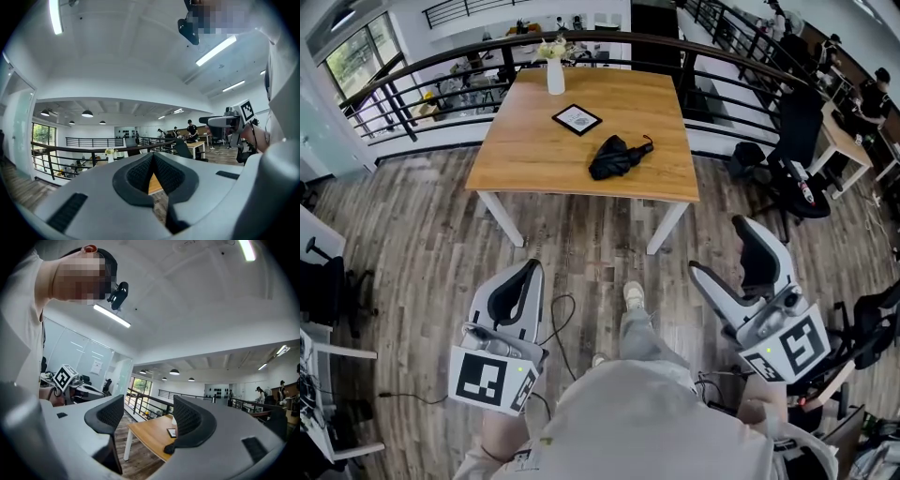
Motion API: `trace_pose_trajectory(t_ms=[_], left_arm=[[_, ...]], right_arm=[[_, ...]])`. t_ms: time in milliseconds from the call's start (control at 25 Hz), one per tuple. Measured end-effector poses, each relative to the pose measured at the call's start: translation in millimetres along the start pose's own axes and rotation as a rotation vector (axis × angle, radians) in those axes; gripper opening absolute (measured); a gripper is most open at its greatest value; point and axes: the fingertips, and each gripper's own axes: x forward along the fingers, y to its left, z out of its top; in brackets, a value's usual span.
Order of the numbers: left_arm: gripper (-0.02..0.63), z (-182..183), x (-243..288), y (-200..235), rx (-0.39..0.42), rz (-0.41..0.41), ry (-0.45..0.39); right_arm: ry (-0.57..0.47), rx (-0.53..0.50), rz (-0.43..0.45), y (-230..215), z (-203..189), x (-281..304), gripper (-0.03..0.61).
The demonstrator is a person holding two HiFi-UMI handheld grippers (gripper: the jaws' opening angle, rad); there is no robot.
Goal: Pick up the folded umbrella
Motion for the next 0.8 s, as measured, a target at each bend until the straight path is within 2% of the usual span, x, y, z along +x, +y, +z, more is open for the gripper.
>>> trace_pose_trajectory(t_ms=[360, 640, 800], left_arm=[[0.015, -13.4, 74.1, 7.1, 0.016, 0.006, 0.045], [0.015, -33.2, 169.7, 26.7, -0.004, 0.004, 0.098], [0.015, -43.2, 234.2, 35.8, 0.016, -0.003, 0.142]], right_arm=[[0.033, 0.042, 0.068, -56.7, -44.8, 47.4, 0.337], [0.075, 0.079, 0.093, -132.4, -92.2, 109.7, 0.337], [0.098, 0.107, 0.118, -180.8, -121.1, 147.6, 0.337]])
